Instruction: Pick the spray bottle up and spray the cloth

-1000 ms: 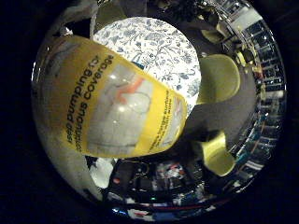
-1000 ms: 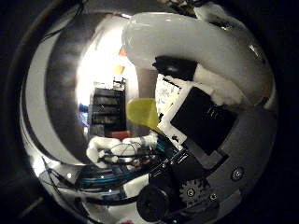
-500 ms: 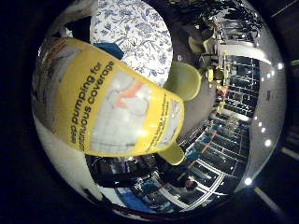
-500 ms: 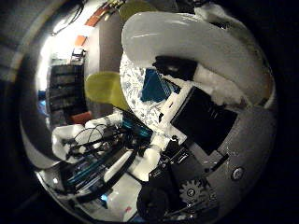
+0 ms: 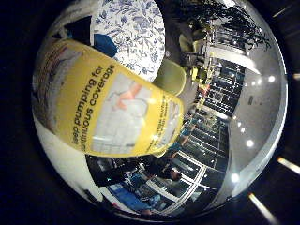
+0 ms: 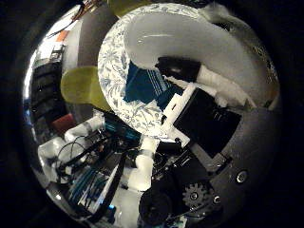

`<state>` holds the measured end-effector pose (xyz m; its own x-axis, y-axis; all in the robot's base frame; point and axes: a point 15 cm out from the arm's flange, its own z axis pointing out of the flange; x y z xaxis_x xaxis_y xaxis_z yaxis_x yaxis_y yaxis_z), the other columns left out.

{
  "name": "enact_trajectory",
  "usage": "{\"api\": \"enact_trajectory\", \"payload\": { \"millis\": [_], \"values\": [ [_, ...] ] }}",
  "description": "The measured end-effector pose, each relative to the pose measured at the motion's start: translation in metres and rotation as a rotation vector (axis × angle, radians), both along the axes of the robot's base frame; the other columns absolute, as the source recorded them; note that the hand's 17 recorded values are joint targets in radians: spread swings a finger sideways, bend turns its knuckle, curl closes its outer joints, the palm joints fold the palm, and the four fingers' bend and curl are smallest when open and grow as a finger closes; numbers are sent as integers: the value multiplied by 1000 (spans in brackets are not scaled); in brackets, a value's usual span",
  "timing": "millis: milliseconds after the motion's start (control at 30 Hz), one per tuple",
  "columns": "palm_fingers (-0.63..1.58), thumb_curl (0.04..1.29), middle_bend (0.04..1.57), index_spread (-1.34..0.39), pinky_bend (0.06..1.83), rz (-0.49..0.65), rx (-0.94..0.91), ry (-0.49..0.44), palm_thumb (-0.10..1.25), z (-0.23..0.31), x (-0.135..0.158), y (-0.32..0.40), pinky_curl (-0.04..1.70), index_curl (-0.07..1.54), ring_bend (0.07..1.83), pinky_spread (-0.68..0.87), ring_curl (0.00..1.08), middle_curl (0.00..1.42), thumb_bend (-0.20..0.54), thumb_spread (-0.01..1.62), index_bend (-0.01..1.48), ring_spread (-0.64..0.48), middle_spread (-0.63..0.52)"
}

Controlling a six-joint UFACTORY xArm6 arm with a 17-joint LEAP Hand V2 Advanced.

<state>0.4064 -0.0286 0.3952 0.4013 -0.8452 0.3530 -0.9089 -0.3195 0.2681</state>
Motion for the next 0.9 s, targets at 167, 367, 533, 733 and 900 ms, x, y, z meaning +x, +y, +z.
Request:
{"api": "enact_trajectory", "payload": {
  "millis": [167,367,533,733,900],
  "values": [
    [1219,864,1330,-180,1032,13,-17,4,1073,-17,1,10,1163,697,1446,-204,561,554,-14,827,1138,-147,-70],
    [1219,862,1330,-182,1031,18,-35,7,1073,-28,4,15,1165,697,1446,-204,562,555,-15,831,1138,-147,-71],
    [1220,861,1330,-190,1031,18,-31,9,1073,-33,6,16,1166,697,1442,-205,559,555,-15,832,1138,-147,-71],
    [1220,859,1329,-192,1030,29,-17,-2,1077,-26,6,17,1167,696,1442,-206,558,555,-15,836,1137,-147,-67],
    [1220,858,1329,-192,1029,42,3,-37,1074,-6,1,16,1167,696,1443,-211,559,555,-15,835,1138,-147,-71]
  ]
}}
